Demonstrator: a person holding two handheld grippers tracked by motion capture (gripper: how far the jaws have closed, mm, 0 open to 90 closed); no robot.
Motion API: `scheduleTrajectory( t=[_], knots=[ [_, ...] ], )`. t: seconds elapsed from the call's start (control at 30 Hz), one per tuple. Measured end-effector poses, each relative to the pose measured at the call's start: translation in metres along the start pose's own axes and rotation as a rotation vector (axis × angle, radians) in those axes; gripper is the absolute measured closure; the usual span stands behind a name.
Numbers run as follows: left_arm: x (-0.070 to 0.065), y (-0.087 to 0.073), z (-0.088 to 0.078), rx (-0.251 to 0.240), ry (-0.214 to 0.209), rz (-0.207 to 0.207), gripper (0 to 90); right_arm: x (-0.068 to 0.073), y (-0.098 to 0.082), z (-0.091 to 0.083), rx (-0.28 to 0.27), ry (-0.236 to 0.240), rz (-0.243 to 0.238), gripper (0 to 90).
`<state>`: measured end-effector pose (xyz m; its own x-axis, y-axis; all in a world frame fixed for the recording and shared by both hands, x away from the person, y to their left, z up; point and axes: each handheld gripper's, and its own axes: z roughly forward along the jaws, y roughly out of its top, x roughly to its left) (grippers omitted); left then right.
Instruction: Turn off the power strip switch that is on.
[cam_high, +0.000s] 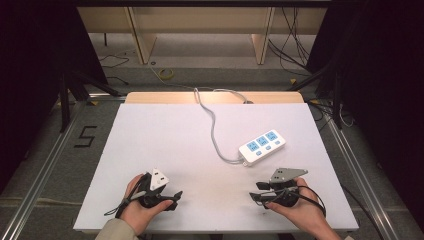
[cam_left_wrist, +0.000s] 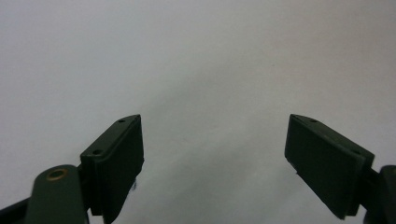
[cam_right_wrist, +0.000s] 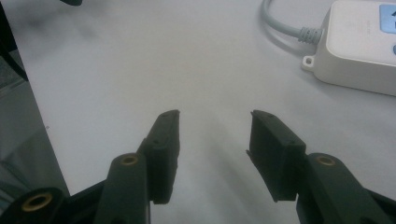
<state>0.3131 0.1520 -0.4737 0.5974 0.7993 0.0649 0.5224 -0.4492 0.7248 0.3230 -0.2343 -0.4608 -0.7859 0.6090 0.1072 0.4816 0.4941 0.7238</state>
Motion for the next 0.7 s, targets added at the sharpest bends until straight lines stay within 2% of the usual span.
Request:
scheduleTrajectory(
  t=[0.23, 0.27, 0.47, 0.6, 0.7],
  knots=[
    [-0.0010, -0.0003, 0.0001, -0.001, 0.002, 0.001, 19.3, 0.0004, 0.0026, -0.0027, 0.003, -0.015, -0.016, 63.6],
    [-0.0012, -0.0005, 0.0001, -0.002, 0.003, -0.002, 19.3, 0.0005, 0.0036, -0.0035, -0.002, -0.026, -0.019, 69.8],
    [-0.0007, -0.0002, 0.0002, -0.001, 0.002, 0.003, 19.3, -0.0007, 0.0063, -0.0048, 0.009, -0.041, -0.032, 83.5],
    [-0.0007, 0.0002, 0.0003, -0.002, 0.003, 0.001, 19.3, -0.0017, 0.0064, -0.0052, 0.022, -0.055, -0.041, 89.5],
    [-0.0007, 0.0002, 0.0002, -0.003, 0.004, 0.000, 19.3, -0.0026, 0.0067, -0.0056, 0.023, -0.059, -0.040, 90.0]
  ],
)
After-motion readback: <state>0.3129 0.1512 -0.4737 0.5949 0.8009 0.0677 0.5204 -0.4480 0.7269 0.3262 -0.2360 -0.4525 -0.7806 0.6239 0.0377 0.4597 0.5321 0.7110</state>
